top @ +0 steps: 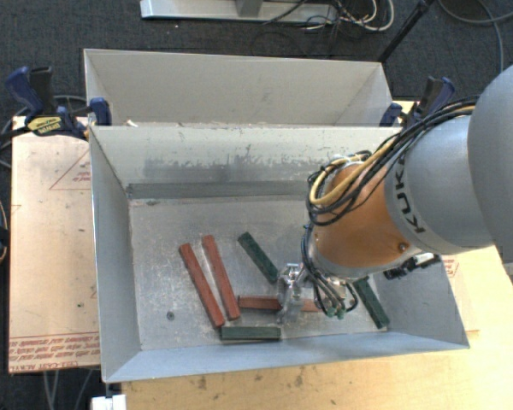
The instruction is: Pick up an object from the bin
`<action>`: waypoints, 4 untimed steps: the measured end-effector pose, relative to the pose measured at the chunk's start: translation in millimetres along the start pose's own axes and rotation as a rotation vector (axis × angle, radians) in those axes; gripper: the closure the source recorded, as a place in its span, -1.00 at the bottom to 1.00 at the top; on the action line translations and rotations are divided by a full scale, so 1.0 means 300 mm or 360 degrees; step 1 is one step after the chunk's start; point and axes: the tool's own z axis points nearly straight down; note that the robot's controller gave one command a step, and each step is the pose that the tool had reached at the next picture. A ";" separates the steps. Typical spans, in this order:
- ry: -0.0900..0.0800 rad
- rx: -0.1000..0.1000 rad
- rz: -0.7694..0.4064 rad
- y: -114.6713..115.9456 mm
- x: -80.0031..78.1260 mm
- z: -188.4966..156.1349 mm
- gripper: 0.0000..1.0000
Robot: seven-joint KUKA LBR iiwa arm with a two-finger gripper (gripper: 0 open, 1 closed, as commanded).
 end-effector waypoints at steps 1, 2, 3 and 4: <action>0.0001 0.0000 0.0000 0.001 0.000 -0.002 1.00; 0.0007 0.0002 0.0000 0.000 0.003 -0.019 1.00; 0.0015 0.0005 0.0000 -0.001 0.007 -0.067 1.00; 0.0010 0.0004 0.0000 -0.001 0.004 -0.126 1.00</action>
Offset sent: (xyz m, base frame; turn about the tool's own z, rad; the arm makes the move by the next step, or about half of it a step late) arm 0.0001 -0.0002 0.0424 0.0000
